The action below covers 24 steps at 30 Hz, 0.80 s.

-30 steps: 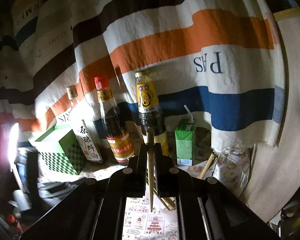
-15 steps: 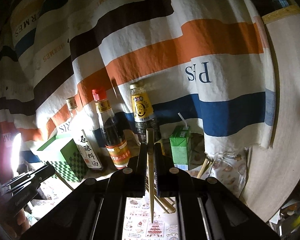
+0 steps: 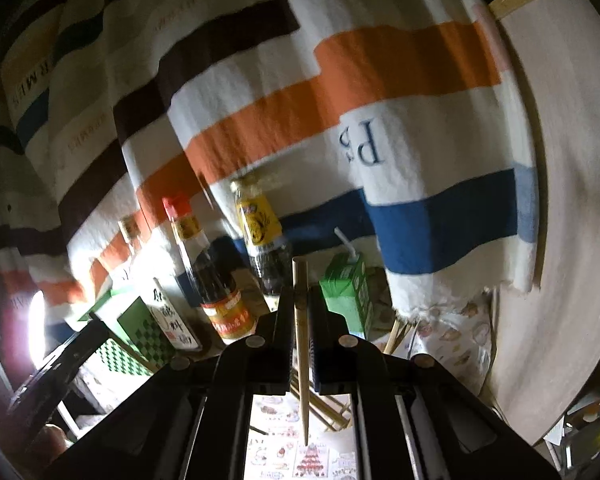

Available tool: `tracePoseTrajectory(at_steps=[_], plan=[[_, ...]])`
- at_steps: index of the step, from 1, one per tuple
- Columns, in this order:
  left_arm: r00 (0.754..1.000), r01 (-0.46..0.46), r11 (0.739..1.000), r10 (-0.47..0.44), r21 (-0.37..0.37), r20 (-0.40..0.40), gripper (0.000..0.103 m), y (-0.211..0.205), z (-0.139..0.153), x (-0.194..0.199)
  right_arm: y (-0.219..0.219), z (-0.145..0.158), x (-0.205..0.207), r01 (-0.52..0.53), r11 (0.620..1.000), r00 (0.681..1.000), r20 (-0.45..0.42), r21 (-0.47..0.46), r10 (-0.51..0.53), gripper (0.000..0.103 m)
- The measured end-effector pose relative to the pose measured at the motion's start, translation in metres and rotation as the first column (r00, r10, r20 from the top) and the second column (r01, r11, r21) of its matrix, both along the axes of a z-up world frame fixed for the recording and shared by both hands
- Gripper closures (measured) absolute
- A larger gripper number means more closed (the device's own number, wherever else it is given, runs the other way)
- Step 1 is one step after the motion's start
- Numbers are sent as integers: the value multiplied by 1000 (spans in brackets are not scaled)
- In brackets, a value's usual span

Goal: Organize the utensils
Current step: 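Carry both chopsticks over the white cup and lower them in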

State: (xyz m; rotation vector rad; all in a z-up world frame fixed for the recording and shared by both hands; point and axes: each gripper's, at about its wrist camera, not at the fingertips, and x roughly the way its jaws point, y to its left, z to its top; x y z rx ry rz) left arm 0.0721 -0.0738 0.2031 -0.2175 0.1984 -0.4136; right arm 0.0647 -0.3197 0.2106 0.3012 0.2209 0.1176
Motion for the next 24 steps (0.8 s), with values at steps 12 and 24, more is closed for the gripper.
tracePoseTrajectory(at_steps=[12,24], plan=[[1000,-29,991,29,-132,-1,97,-15,-25,50,-18,-15,28,49,999,998,36,-11,-49,95],[996,-19,997,13,-76,-86,97,-30,-57,74,-29,-22,26,44,994,984,166,104,-61,95]])
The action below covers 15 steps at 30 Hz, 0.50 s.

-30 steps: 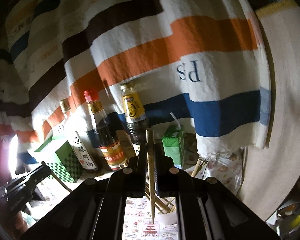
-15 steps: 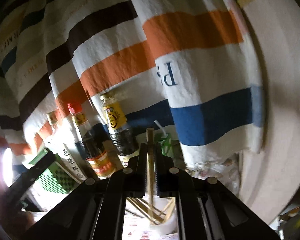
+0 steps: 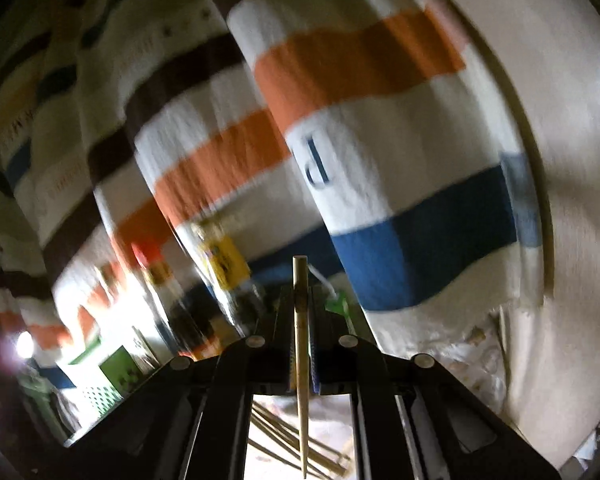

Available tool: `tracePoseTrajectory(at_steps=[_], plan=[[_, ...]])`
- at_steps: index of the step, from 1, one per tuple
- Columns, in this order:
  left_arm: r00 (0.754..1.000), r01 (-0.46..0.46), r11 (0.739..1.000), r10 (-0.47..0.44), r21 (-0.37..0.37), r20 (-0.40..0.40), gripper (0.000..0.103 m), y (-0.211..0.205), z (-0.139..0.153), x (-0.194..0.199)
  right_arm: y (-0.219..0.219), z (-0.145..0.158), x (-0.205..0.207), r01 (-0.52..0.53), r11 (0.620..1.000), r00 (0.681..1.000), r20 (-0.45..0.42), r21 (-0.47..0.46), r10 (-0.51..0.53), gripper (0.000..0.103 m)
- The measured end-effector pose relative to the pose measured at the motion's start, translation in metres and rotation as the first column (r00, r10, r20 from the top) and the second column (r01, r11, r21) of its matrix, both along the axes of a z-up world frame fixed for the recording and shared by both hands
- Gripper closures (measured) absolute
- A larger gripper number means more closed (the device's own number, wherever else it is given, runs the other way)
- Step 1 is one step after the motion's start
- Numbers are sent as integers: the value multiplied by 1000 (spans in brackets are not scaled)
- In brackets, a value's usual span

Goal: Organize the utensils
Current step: 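Carry both chopsticks over the white cup and lower them in, then open both grippers to release the chopsticks into the white cup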

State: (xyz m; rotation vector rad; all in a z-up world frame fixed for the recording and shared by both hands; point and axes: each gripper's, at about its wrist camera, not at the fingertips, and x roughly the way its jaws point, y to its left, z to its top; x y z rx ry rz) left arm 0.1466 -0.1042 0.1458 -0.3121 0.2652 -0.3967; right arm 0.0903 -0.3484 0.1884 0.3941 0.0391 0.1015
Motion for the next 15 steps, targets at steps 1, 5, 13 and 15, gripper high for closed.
tracePoseTrajectory(at_steps=[1,5,13,15], plan=[[1000,-4,1000,4,5,-8,97,-1,-3,2,0,1,-3,10,1000,1000,18,-6,-10,95],[999,-7,1000,8,17,-44,97,-6,-17,11,5,1,7,68,996,997,-38,-57,-70,95],[999,0,998,3,67,-43,97,-15,-22,12,12,-13,40,47,992,983,-172,-120,-68,95],[999,-1,997,4,81,-33,97,-17,-21,10,13,-16,45,45,991,978,-199,-127,-70,95]])
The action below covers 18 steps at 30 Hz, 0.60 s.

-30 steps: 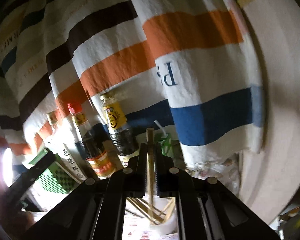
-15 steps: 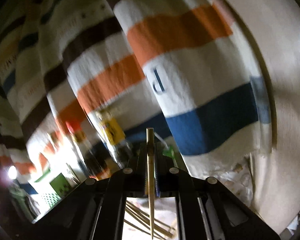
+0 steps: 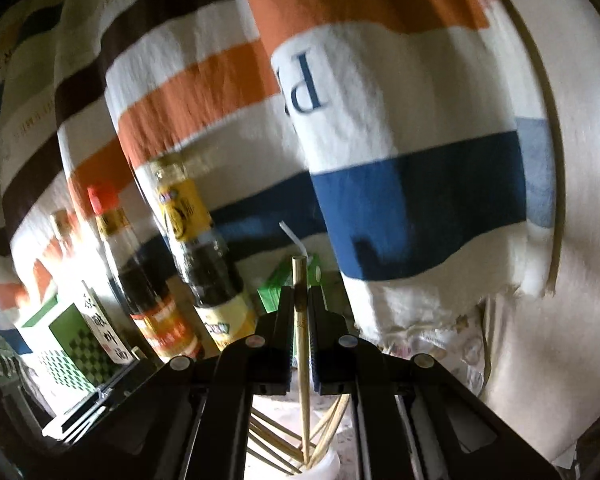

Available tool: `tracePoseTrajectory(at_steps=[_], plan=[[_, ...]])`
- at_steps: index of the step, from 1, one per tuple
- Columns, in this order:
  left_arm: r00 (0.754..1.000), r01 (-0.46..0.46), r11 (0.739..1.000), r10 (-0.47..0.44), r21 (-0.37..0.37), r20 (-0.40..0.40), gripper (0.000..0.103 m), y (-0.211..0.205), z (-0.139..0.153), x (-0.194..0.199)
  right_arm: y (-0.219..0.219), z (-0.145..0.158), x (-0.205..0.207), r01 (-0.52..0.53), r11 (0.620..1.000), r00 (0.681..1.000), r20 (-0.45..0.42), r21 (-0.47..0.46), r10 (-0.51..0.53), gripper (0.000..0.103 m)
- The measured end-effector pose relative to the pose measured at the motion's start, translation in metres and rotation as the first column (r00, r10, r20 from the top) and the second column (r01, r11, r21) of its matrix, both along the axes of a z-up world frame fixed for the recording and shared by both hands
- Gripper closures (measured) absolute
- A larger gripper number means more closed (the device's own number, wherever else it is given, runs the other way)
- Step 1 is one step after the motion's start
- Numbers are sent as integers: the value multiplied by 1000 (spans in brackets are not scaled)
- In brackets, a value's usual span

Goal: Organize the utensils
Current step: 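Open both grippers to release the chopsticks into the white cup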

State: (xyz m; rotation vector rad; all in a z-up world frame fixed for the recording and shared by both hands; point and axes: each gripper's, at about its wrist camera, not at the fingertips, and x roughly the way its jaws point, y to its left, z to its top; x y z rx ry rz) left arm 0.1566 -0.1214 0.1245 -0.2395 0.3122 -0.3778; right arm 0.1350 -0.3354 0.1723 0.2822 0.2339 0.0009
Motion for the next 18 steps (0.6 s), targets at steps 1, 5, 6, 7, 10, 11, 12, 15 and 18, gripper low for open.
tracePoseTrajectory(at_steps=[1,5,6,7,10,11,12,15,18], plan=[[1000,0,1000,0,6,4,97,-1,0,-1,0,-1,2,4,1000,1000,-10,-3,-4,95],[1000,-3,1000,2,20,14,97,-3,0,-1,1,-4,4,31,999,999,-16,-19,-31,95],[1000,-4,1000,4,22,16,97,-3,1,-1,1,-5,6,31,999,999,-23,-23,-32,95],[1000,-8,1000,8,27,16,97,-3,0,-1,0,-6,7,35,999,999,-30,-22,-36,95],[1000,-12,999,11,40,15,97,-4,-2,1,-1,-10,14,42,999,997,-63,-27,-44,95],[1000,-15,999,14,41,15,97,-5,-3,1,-2,-12,17,39,999,996,-77,-29,-41,95],[1000,-18,999,18,43,19,97,-5,-3,1,-1,-14,19,41,999,995,-89,-32,-44,95],[999,-22,998,20,62,28,97,-7,-3,0,0,-21,29,37,999,990,-135,-40,-42,95],[999,-29,997,27,76,34,97,-8,-4,0,3,-28,37,30,999,984,-172,-44,-37,95]])
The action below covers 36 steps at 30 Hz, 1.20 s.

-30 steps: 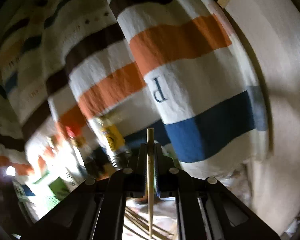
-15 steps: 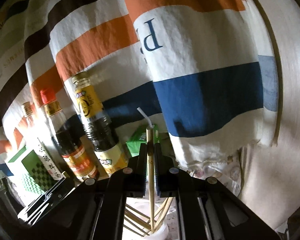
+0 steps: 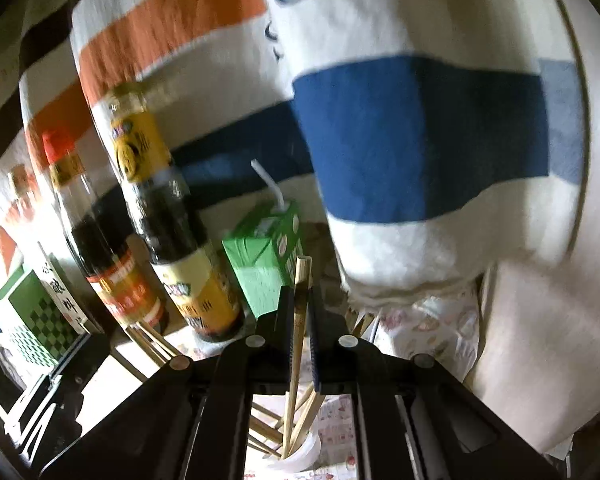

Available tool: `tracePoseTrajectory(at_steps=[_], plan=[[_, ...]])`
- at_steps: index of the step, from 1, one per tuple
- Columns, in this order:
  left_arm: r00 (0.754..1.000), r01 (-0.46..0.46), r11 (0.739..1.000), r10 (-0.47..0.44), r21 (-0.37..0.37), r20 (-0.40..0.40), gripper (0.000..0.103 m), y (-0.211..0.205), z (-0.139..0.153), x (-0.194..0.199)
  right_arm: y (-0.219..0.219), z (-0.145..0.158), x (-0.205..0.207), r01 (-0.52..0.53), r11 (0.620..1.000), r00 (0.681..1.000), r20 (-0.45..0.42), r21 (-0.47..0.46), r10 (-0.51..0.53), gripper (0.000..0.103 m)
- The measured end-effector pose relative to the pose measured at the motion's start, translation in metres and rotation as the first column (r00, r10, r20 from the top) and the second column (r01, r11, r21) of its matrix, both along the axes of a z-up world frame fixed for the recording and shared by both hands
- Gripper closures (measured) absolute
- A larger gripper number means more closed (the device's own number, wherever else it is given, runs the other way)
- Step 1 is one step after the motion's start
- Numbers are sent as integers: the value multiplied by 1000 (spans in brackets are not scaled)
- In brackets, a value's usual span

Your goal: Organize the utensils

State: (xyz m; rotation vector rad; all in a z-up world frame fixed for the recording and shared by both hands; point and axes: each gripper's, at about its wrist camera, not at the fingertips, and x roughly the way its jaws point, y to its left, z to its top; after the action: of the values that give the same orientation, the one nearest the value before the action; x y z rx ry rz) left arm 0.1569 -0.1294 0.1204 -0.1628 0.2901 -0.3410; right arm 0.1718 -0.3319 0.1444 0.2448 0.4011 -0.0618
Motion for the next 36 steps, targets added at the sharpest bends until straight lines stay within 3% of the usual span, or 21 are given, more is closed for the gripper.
tracePoseTrajectory(at_steps=[8,22,25,27,29,31,34,36], plan=[[998,-54,996,52,68,26,96,-3,-4,0,-1,-12,12,36,999,997,-62,16,-35,95],[997,-53,995,58,81,-60,95,-5,-25,20,-4,-19,20,36,999,988,-153,-11,-37,95],[997,-48,997,51,57,-61,85,-1,-23,17,-4,-18,20,2,1000,987,-158,-15,-5,95],[998,-51,998,53,43,-42,69,2,-19,12,-1,-15,16,-13,999,991,-136,-46,6,87],[997,-73,996,74,48,-14,62,7,-14,6,2,-9,7,-12,998,995,-102,-68,5,72],[995,-95,995,95,42,7,56,15,-8,0,3,-1,-3,-9,999,998,-57,-46,6,47],[994,-112,993,111,37,21,51,31,-1,-6,4,10,-18,-25,999,1000,9,-21,25,43],[990,-135,990,133,49,42,41,42,6,-14,9,15,-28,-35,999,998,42,-37,37,39]])
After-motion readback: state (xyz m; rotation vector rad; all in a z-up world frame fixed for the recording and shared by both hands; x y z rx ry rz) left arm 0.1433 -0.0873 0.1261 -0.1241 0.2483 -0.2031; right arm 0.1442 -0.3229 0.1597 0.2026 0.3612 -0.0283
